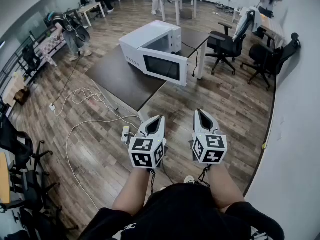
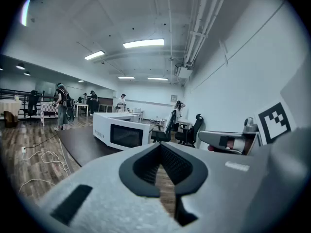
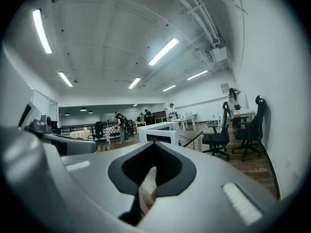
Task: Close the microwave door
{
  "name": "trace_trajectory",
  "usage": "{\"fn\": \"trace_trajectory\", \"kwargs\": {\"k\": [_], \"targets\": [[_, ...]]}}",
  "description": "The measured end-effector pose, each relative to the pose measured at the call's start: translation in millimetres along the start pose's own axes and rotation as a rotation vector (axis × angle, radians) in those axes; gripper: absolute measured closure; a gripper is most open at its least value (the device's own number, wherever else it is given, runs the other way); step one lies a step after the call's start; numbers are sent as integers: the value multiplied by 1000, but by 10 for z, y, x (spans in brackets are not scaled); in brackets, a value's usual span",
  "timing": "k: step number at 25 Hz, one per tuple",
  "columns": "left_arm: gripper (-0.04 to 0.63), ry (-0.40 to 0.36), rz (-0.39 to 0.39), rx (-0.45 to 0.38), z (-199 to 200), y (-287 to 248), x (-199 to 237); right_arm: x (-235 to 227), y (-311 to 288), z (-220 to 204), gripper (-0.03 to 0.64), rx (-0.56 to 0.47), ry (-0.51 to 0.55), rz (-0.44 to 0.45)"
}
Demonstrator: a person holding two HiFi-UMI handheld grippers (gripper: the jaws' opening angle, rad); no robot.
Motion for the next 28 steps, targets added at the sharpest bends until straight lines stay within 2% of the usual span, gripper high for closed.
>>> {"fn": "trace_trajectory", "kwargs": {"k": [9,15,28], "targets": [[584,-8,12,13,9,-208,-94,-162,-98,4,608,20,-23,40],[584,-20,5,14,52,-494,-231,-410,-163,51,607,7,9,33],[584,-50,14,25,26,-1035,-628,-1061,-241,83,607,7,-15,7]]}}
Point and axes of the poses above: the fingertips, and each gripper's own axes: y backward along the fingers, x to its left, z out of its top, the point moved 10 cm from there along y, backward along the fingers, and after that the axes turned 14 degrees about -z, right-handed, at the moved point
